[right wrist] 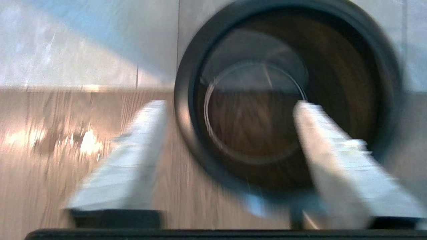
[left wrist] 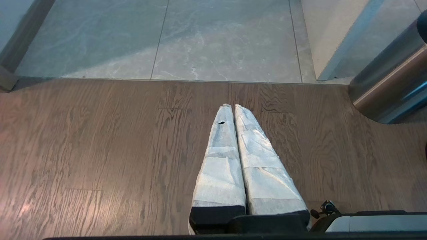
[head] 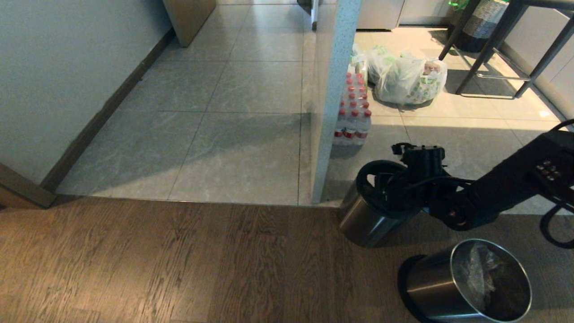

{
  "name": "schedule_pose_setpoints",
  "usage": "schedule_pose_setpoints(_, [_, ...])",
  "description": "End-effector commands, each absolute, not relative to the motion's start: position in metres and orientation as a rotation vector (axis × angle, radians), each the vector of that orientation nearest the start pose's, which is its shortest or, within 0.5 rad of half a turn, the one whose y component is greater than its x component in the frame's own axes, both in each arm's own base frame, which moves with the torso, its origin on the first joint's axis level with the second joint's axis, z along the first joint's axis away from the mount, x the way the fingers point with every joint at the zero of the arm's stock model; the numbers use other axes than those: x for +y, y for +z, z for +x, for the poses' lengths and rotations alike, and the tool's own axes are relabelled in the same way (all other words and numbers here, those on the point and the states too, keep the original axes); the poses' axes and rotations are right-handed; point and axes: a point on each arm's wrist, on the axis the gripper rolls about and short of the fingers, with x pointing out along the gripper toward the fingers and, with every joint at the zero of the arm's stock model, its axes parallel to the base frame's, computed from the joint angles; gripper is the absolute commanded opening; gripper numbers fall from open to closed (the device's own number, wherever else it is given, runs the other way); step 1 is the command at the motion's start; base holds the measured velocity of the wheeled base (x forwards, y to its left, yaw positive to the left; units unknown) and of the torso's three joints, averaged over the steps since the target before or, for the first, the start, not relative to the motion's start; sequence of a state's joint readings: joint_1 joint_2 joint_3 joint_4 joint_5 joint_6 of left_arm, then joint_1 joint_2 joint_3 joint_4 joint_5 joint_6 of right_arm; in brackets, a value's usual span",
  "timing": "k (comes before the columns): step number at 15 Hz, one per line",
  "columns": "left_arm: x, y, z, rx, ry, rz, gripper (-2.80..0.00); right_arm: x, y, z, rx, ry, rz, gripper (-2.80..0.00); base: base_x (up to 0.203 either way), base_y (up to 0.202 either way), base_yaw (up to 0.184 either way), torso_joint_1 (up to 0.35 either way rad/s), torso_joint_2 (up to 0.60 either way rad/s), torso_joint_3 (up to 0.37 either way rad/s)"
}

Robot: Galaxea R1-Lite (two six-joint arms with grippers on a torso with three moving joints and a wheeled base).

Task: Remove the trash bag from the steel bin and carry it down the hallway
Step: Pick up the trash bag

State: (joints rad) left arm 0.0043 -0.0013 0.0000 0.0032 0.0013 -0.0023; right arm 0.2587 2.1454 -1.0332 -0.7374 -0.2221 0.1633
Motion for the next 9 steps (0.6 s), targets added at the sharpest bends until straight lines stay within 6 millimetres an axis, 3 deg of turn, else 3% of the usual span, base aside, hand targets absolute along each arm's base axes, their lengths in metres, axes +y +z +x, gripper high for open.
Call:
schedule_pose_setpoints(1, [0.0,0.074,-0.023,0.006,0.006,-0.003,-2.8,0.085,0.128,0.342,0.35,0.003,0.083,-2.8,0.0,0.0,0.0,0.0,0.0,0.0])
schedule_pose_setpoints(6, [0.0,0.074,-0.023,0.006,0.006,-0.003,-2.8,0.043,0.133,0.251,0.538,-0.156,0.032,-2.8,0.0,0.0,0.0,0.0,0.0,0.0])
schedule_pose_setpoints(9, [0.0,0.074,-0.023,0.006,0.006,-0.003,-2.8,0.013,0.111,0.225,0.671,-0.394,-0.036,-2.8,0.0,0.0,0.0,0.0,0.0,0.0])
